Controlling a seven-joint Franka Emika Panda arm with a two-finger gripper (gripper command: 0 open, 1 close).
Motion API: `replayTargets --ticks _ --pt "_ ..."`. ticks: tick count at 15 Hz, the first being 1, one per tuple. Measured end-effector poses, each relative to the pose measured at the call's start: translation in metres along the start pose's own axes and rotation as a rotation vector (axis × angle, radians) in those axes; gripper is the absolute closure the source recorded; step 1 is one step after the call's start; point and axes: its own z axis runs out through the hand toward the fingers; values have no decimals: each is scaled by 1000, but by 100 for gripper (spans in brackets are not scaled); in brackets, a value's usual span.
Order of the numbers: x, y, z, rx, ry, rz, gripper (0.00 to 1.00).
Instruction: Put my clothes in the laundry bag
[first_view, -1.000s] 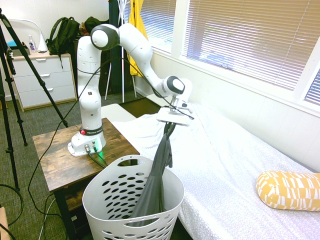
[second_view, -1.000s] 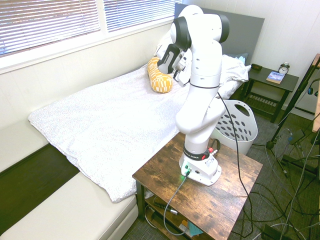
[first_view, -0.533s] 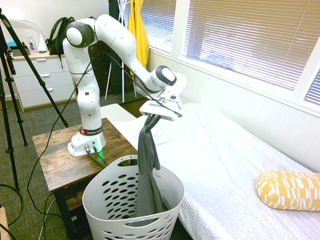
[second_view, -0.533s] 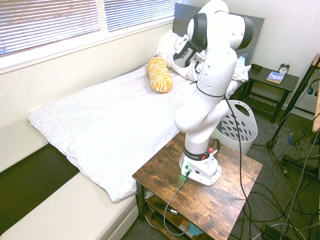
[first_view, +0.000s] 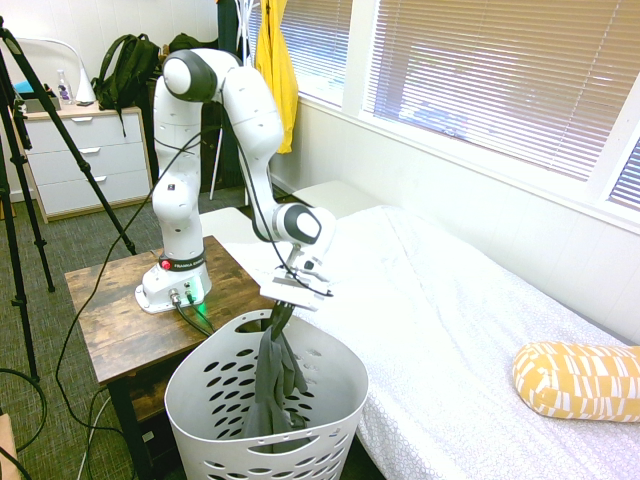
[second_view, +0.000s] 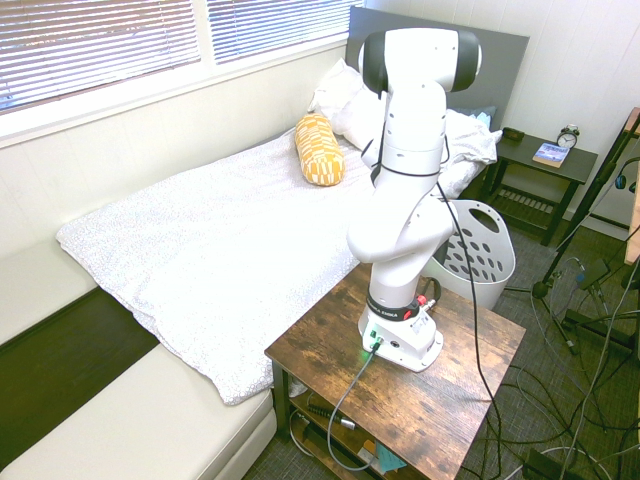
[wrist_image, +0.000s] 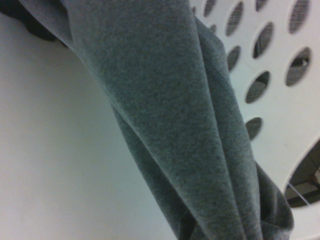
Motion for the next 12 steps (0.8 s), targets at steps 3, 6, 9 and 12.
replayTargets --ticks 3,6,9,12 --pt "17 -17 10 -29 1 -14 0" --pt "28 -22 6 17 -13 8 0" --pt "48 -35 -71 214 13 32 0" --pt "53 -49 -204 380 145 20 0"
